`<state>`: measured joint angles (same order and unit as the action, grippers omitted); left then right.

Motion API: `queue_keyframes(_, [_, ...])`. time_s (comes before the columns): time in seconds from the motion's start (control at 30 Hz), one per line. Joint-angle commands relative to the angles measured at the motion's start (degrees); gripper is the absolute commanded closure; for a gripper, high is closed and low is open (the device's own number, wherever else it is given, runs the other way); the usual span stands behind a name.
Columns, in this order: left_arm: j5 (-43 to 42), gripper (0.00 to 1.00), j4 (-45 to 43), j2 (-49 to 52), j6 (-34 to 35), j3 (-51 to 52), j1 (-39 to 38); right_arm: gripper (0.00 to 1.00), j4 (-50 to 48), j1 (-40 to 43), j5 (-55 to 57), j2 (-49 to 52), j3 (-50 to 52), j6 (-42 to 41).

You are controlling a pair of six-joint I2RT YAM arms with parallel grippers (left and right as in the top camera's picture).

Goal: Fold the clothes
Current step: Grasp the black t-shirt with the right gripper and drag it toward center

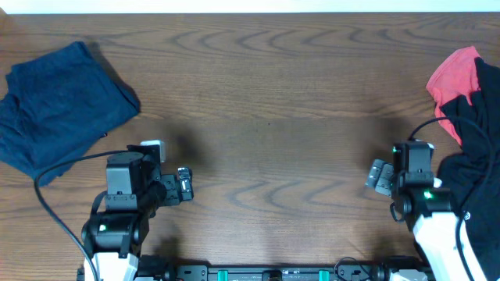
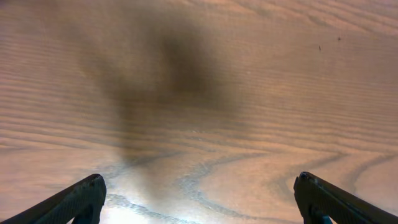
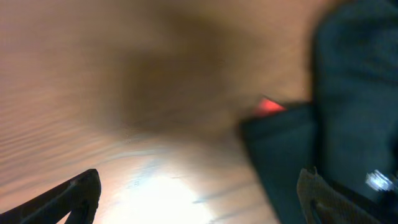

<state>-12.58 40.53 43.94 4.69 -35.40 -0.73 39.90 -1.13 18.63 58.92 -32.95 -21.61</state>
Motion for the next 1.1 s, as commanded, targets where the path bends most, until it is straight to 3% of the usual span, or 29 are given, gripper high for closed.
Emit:
queue_keyframes(0.0, [-2.64, 0.02, 0.20, 1.40, 0.55, -1.27, 0.39, 0.01, -0.11, 3.63, 8.37, 5.84, -0.94, -6.25])
queue_keyframes(0.2, [-2.62, 0.02, 0.15, 1.77, 0.52, -1.27, 0.39, 0.07, -1.73, 9.27, 9.60, 16.37, -0.94, -7.32])
queue_keyframes(0.33, [-2.62, 0.02, 0.13, 1.77, 0.52, -1.27, 0.39, 0.21, -4.31, 11.93, 9.44, 21.57, -0.92, -7.30])
queue_keyframes(0.4, [-2.62, 0.02, 0.13, 1.77, 0.52, -1.27, 0.39, 0.42, -5.51, 13.03, 9.44, 23.80, -0.92, -7.30])
queue_keyframes(0.47, [-2.62, 0.02, 0.13, 1.77, 0.52, -1.27, 0.39, 0.75, -6.67, 13.86, 9.40, 25.14, -0.92, -7.30])
queue_keyframes(0.57, [-2.62, 0.02, 0.13, 1.77, 0.52, -1.27, 0.39, 0.99, -7.17, 13.99, 9.40, 25.00, -0.98, -7.04])
queue_keyframes(0.73, [-2.62, 0.02, 0.11, 1.77, 0.52, -1.27, 0.39, 0.99, -1.99, 13.92, 7.63, 21.86, -5.75, -5.46])
queue_keyframes(0.83, [-2.62, 0.02, -0.11, 1.77, 0.52, -1.27, 0.39, 0.99, 1.73, 13.90, 0.31, 17.94, -12.79, -0.59])
queue_keyframes(0.9, [-2.62, 0.02, -0.35, 1.77, 0.52, -1.27, 0.39, 0.99, 1.88, 13.70, -12.48, 15.15, -18.67, 6.32])
queue_keyframes(1.0, [-2.62, 0.02, -0.68, 1.77, 0.52, -1.27, 0.39, 0.99, 1.01, 11.69, -44.54, 11.67, -28.44, 20.44])
queue_keyframes(1.07, [-2.62, 0.02, -0.98, 1.77, 0.52, -1.27, 0.39, 0.99, -1.14, 8.52, -56.48, 10.56, -32.76, 25.03])
